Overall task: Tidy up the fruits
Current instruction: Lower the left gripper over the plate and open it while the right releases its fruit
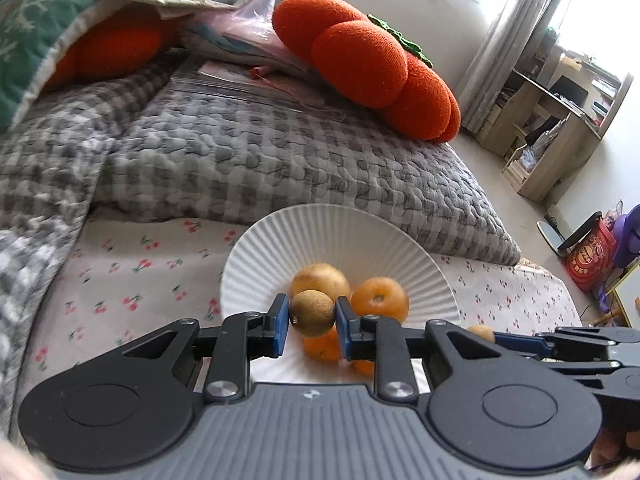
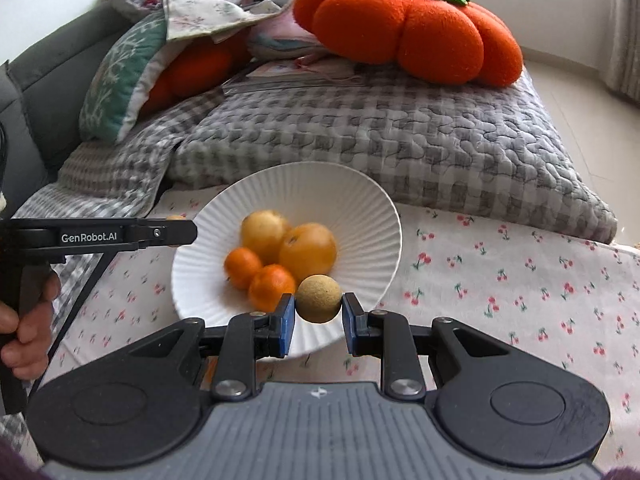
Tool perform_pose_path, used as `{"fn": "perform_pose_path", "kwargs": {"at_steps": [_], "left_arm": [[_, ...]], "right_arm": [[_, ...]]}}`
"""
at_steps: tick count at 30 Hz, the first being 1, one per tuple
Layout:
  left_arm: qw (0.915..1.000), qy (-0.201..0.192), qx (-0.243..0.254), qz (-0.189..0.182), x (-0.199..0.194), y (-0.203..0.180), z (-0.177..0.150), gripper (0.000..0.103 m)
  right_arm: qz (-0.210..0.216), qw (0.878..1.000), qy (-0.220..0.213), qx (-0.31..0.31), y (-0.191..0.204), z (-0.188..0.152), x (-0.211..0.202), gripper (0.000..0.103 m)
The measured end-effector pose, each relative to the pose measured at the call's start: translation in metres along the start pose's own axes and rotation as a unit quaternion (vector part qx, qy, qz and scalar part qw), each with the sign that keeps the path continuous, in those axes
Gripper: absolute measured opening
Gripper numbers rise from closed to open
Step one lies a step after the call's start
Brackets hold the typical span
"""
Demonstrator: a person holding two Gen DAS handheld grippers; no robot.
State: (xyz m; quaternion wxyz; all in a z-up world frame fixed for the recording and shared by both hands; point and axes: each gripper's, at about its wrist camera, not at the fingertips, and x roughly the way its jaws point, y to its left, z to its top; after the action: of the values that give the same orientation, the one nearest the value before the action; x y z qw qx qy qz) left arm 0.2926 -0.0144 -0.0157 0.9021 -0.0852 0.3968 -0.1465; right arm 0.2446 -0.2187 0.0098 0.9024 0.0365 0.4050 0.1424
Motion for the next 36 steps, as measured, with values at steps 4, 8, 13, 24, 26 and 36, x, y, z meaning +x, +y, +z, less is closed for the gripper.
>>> {"fn": "perform_pose_path", "kwargs": {"at_steps": [4,8,13,24,26,36], "left_arm": [[0.9993,0.004,-0.03,-0.02,0.022,0.001,0.012,0.018],[0.9991,-0.001,-0.032,-0.028,0.037,-0.006,0.023,0.018],[0.9982,0.001,-0.057,-0.02,0.057,0.003,0.029,0.018],[0.9979,0.011,-0.063,-0.005,0.066,0.014,0.024,0.018],[0.9978,0.01,-0.065,-0.01,0.067,0.015,0.025,0.018],[0.9976,0.0,-0.064,-0.025,0.06,0.016,0.026,0.02]], "right_arm": [[0.0,1.0,-0.012,0.015,-0.003,0.015,0.014,0.023],[0.008,0.999,-0.024,0.043,-0.007,0.026,0.032,0.023],[0.013,0.998,-0.036,0.056,-0.008,0.03,0.055,0.023],[0.028,0.996,-0.046,0.071,-0.002,0.032,0.076,0.023],[0.036,0.996,-0.046,0.071,0.0,0.031,0.078,0.023],[0.026,0.994,-0.063,0.09,-0.005,0.033,0.065,0.029]]}}
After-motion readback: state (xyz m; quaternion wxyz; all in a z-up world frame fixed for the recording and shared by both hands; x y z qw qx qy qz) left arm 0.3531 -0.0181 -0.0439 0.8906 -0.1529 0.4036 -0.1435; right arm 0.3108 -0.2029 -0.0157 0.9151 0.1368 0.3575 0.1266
